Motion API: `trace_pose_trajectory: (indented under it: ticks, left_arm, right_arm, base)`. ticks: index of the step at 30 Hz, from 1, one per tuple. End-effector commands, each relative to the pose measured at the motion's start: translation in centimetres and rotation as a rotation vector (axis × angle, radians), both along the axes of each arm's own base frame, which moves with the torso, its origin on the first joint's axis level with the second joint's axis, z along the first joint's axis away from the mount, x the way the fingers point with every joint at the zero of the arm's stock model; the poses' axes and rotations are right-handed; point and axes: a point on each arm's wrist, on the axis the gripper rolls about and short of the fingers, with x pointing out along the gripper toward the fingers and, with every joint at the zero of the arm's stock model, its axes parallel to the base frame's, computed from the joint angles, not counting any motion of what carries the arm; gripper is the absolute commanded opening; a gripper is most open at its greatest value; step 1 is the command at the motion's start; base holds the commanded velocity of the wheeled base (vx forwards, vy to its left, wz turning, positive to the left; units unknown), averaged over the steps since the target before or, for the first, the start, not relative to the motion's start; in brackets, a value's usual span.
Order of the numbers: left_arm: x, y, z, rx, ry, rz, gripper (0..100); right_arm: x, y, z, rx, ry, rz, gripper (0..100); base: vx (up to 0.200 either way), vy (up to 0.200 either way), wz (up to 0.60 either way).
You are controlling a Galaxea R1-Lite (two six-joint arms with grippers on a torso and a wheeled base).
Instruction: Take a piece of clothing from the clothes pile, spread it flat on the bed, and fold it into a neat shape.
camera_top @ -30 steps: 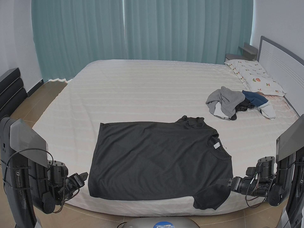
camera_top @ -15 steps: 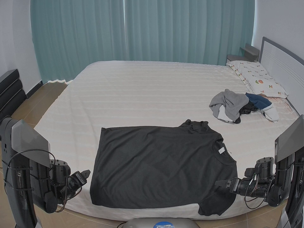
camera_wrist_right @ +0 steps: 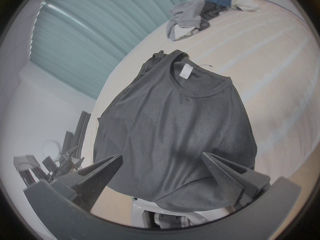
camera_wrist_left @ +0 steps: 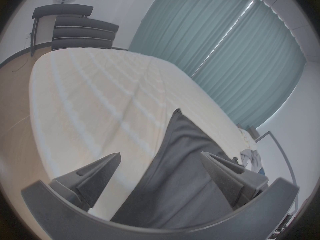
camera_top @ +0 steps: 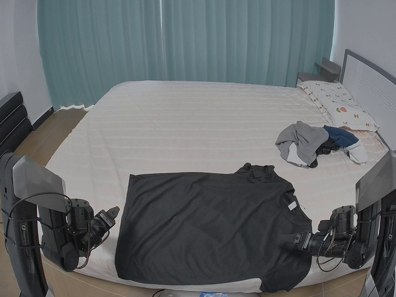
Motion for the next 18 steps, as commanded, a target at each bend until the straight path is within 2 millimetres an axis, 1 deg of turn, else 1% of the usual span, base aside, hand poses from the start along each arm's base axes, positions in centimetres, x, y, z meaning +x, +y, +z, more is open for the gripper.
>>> trace_pose_trajectory:
  ticks: [1,3,5,6,7,8,9,10,12,14,15,16,18]
  left_arm:
    - [2.2,-0.3,2.4,-0.018,-0.157,-0.002,100]
    - [3.4,-0.5,2.8,-0.007,-0.186,-0.012,100]
    - [5.5,-0.3,3.1,-0.004,-0.208,0.001,100]
    - [6.1,-0.2,3.2,-0.004,-0.213,0.003,100]
    - [7.9,0.2,3.7,-0.003,-0.22,0.018,100]
    - [9.2,0.4,4.0,-0.003,-0.208,0.023,100]
    - [9.5,0.4,4.1,-0.004,-0.206,0.021,100]
    - [11.4,0.5,4.7,-0.013,-0.176,0.014,100]
    - [13.2,0.4,5.0,-0.032,-0.131,-0.013,100]
    - [14.6,0.1,4.3,-0.049,-0.084,-0.054,100]
    - [15.7,0.0,3.6,-0.055,-0.082,-0.072,100]
    - [16.6,-0.1,3.2,-0.057,-0.09,-0.08,100]
    - [18.8,-0.1,3.1,-0.065,-0.135,-0.076,100]
  right_arm:
    - [1.4,0.1,0.0,0.076,-0.018,-0.071,100]
    - [1.8,0.1,0.2,0.113,-0.023,-0.108,100]
    - [2.3,-0.2,0.3,0.133,-0.029,-0.136,100]
    - [2.4,-0.3,0.3,0.135,-0.032,-0.142,100]
    - [2.6,-0.5,0.3,0.139,-0.036,-0.151,100]
    - [2.7,-0.6,0.2,0.139,-0.034,-0.156,100]
    - [2.7,-0.7,0.2,0.14,-0.034,-0.158,100]
    - [2.8,-1.0,0.2,0.143,-0.034,-0.169,100]
    - [2.9,-1.2,0.0,0.147,-0.031,-0.176,100]
    - [3.0,-1.3,-0.4,0.146,-0.017,-0.183,100]
    - [3.0,-1.3,-0.7,0.146,-0.006,-0.181,100]
    - [3.0,-1.2,-0.9,0.149,0.003,-0.173,100]
    - [2.9,-1.2,-1.3,0.159,0.023,-0.15,100]
  base:
    - [0.0,0.0,0.0]
    - [0.0,0.0,0.0]
    - [0.0,0.0,0.0]
    - [0.0,0.0,0.0]
    - [0.0,0.0,0.0]
    - [0.0,0.0,0.0]
    - [0.0,0.0,0.0]
    - [0.0,0.0,0.0]
    - [0.0,0.0,0.0]
    - [0.0,0.0,0.0]
    - [0.0,0.0,0.0]
    - [0.0,0.0,0.0]
    - [0.0,0.0,0.0]
